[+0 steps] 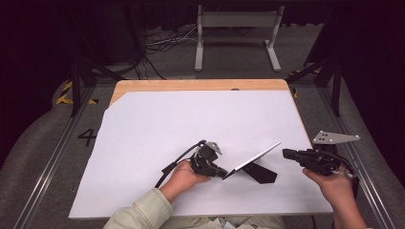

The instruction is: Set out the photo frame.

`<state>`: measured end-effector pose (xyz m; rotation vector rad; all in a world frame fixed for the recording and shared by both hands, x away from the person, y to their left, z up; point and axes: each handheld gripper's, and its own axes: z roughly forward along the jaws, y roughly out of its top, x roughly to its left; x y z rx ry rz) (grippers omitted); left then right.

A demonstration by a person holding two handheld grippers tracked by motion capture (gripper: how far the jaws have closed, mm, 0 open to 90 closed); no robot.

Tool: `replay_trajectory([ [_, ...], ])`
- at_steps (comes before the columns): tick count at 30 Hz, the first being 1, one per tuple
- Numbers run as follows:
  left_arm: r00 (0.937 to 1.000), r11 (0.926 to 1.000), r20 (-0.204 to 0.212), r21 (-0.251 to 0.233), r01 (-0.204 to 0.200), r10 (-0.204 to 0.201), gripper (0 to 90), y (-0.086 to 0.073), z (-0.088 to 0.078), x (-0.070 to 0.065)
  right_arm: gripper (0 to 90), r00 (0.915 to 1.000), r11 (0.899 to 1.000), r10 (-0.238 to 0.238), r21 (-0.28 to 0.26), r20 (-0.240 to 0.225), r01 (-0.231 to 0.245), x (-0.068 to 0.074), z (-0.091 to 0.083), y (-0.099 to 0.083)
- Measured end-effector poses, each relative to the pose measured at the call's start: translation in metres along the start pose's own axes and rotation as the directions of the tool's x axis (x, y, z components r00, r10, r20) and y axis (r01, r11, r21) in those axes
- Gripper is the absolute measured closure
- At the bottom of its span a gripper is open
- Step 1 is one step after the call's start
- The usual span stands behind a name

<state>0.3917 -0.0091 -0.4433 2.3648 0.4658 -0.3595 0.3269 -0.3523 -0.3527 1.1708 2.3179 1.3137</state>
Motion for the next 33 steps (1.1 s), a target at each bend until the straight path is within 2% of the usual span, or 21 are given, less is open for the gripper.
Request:
replay_trajectory([
  [2,0.9996,0.9996,0.019,0.020,-0.021,0.021,90.0,0.001,0.003,-0.004,89.8,1.0000,1.000,-0.001,-0.005,-0.003,0.001,0.000,-0.001,0.001],
  [7,0.9971,0.9984,0.060,0.028,-0.048,0.046,90.0,0.002,0.011,-0.014,89.8,1.0000,1.000,0.002,-0.013,-0.006,-0.002,0.000,-0.003,0.003],
  [11,0.9945,0.9981,0.090,0.024,-0.056,0.054,90.0,0.002,0.016,-0.017,89.8,1.0000,1.000,0.004,-0.018,-0.006,-0.004,0.001,-0.004,0.003],
  [14,0.9897,0.9959,0.119,0.034,-0.083,0.079,90.0,0.003,0.021,-0.023,89.8,1.0000,1.000,0.005,-0.026,-0.004,-0.005,0.001,-0.006,0.005],
  [17,0.9825,0.9920,0.150,0.046,-0.118,0.110,90.0,0.005,0.027,-0.030,89.8,1.0000,0.999,0.005,-0.032,-0.003,-0.005,0.001,-0.008,0.005],
  [20,0.9793,0.9902,0.161,0.046,-0.131,0.123,90.0,0.006,0.030,-0.032,89.8,1.0000,0.999,0.007,-0.037,-0.004,-0.007,0.000,-0.009,0.005],
  [22,0.9743,0.9877,0.178,0.050,-0.148,0.137,90.0,0.007,0.033,-0.036,89.8,0.9999,0.999,0.010,-0.038,-0.005,-0.011,0.000,-0.010,0.005],
  [23,0.9743,0.9877,0.178,0.050,-0.148,0.137,90.0,0.007,0.033,-0.036,89.8,0.9999,0.999,0.010,-0.038,-0.005,-0.011,0.000,-0.010,0.005],
  [27,0.9651,0.9796,0.194,0.061,-0.191,0.177,90.0,0.010,0.039,-0.044,89.8,0.9999,0.999,0.013,-0.047,-0.004,-0.013,0.000,-0.013,0.005],
  [33,0.9548,0.9739,0.218,0.058,-0.220,0.202,90.0,0.013,0.046,-0.052,89.8,0.9998,0.999,0.019,-0.051,-0.005,-0.019,0.000,-0.014,0.006],
])
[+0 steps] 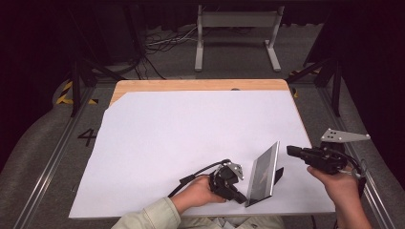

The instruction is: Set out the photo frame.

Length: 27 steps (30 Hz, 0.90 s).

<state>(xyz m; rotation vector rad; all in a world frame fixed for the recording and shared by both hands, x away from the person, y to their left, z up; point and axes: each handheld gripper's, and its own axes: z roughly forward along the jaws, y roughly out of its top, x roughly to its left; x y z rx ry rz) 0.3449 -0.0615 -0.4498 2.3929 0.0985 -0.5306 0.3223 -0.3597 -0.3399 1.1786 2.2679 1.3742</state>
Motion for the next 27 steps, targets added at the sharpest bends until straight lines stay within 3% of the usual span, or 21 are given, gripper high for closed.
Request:
replay_trajectory([
  [27,0.9990,0.9988,0.017,-0.028,-0.041,0.041,87.9,0.017,0.024,-0.011,89.7,0.9998,1.000,0.019,-0.010,-0.005,-0.019,-0.002,-0.002,0.000],
])
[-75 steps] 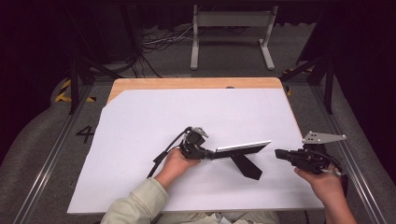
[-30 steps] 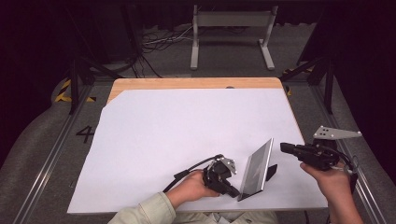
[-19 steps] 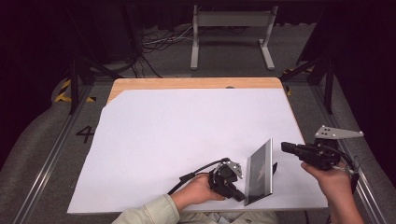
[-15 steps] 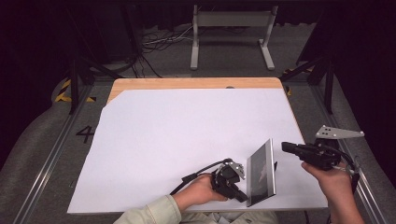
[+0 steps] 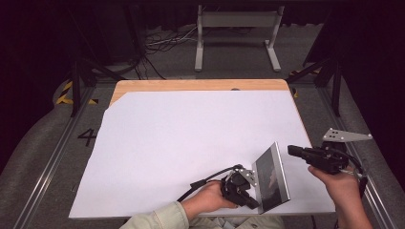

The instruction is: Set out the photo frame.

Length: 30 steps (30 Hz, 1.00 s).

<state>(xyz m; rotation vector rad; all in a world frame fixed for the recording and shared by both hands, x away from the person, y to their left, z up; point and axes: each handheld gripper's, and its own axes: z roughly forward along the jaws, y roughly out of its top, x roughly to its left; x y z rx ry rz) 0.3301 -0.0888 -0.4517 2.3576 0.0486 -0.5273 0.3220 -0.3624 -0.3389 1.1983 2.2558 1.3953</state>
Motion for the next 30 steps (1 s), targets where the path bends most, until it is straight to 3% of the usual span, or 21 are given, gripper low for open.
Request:
replay_trajectory([
  [10,0.9978,1.0000,-0.066,-0.005,-0.008,0.008,82.4,-0.003,-0.015,0.000,87.0,0.9999,1.000,0.012,-0.009,0.011,-0.012,0.000,-0.005,0.001],
  [17,0.9914,0.9993,-0.131,-0.038,0.004,-0.009,78.3,-0.010,-0.038,0.002,82.1,0.9990,0.999,0.043,-0.014,-0.010,-0.043,-0.001,-0.006,0.001],
  [24,0.9782,0.9964,-0.205,-0.083,0.018,-0.035,75.1,-0.023,-0.068,0.002,77.7,0.9989,0.999,0.046,-0.021,-0.006,-0.046,0.004,-0.011,0.004],
  [30,0.9605,0.9873,-0.267,-0.154,0.038,-0.079,74.0,-0.038,-0.102,0.002,71.3,0.9982,0.998,0.059,-0.017,0.002,-0.059,0.014,-0.018,0.012],
])
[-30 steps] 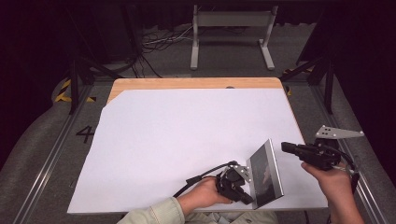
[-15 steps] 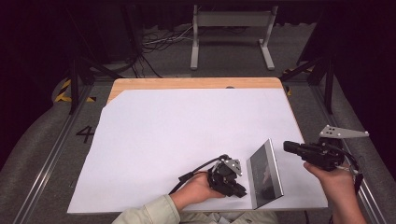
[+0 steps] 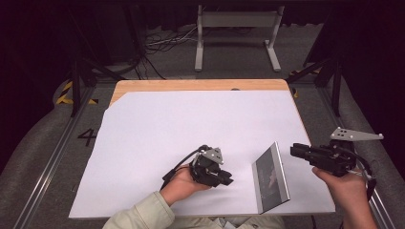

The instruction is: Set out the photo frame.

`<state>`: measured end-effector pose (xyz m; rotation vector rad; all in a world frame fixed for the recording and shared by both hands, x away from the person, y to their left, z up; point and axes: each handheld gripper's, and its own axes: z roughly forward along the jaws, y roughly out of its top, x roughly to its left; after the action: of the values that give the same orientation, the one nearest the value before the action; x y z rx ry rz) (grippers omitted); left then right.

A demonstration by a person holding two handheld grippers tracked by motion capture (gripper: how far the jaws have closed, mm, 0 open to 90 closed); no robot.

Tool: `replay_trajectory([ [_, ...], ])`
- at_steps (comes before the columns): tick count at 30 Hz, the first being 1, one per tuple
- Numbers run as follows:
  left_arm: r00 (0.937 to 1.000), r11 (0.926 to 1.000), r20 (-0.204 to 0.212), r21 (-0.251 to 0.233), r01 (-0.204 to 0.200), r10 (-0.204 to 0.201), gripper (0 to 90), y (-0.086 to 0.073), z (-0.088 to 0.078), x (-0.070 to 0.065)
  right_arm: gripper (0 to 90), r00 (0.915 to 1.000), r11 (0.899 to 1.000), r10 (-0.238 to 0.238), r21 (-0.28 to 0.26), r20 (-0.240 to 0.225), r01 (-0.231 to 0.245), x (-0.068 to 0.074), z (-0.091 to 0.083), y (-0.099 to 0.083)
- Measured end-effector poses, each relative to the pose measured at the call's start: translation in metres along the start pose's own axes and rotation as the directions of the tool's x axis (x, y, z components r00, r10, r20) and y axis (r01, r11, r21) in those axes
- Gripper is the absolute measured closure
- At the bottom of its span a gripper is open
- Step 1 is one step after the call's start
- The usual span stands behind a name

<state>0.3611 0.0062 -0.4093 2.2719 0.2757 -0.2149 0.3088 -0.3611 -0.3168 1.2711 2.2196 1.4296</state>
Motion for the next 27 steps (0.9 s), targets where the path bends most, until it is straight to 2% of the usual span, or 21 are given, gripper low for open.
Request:
replay_trajectory([
  [5,0.9975,0.9988,-0.061,-0.036,0.033,-0.035,72.8,-0.013,-0.023,0.009,66.4,1.0000,1.000,0.001,0.016,-0.003,-0.001,0.010,-0.004,0.006],
  [7,0.9966,0.9987,-0.072,-0.035,0.036,-0.038,72.4,-0.014,-0.027,0.010,65.3,1.0000,1.000,0.008,0.024,-0.004,-0.008,0.012,-0.005,0.007],
  [9,0.9916,0.9970,-0.116,-0.057,0.052,-0.058,71.7,-0.021,-0.038,0.018,61.8,0.9998,0.999,0.019,0.029,-0.009,-0.018,0.015,-0.006,0.010],
  [11,0.9883,0.9954,-0.133,-0.069,0.067,-0.075,70.9,-0.025,-0.045,0.021,59.8,0.9997,0.999,0.022,0.035,-0.013,-0.022,0.017,-0.006,0.012],
  [15,0.9853,0.9911,-0.135,-0.097,0.091,-0.104,69.9,-0.031,-0.052,0.027,56.7,0.9996,0.999,0.027,0.033,-0.011,-0.026,0.020,-0.009,0.014],
  [19,0.9852,0.9904,-0.137,-0.106,0.088,-0.103,69.4,-0.031,-0.053,0.028,53.3,0.9997,0.999,0.022,0.048,-0.013,-0.022,0.028,-0.011,0.016],
  [21,0.9850,0.9917,-0.143,-0.098,0.083,-0.096,69.2,-0.031,-0.053,0.027,48.9,0.9996,0.998,0.024,0.062,-0.013,-0.023,0.032,-0.009,0.017],
  [25,0.9829,0.9910,-0.154,-0.103,0.085,-0.101,68.5,-0.032,-0.054,0.028,44.7,0.9994,0.997,0.031,0.071,-0.013,-0.030,0.034,-0.007,0.017],
  [27,0.9785,0.9912,-0.179,-0.101,0.085,-0.102,68.3,-0.033,-0.057,0.031,41.4,0.9995,0.995,0.031,0.090,-0.001,-0.031,0.037,-0.005,0.017],
])
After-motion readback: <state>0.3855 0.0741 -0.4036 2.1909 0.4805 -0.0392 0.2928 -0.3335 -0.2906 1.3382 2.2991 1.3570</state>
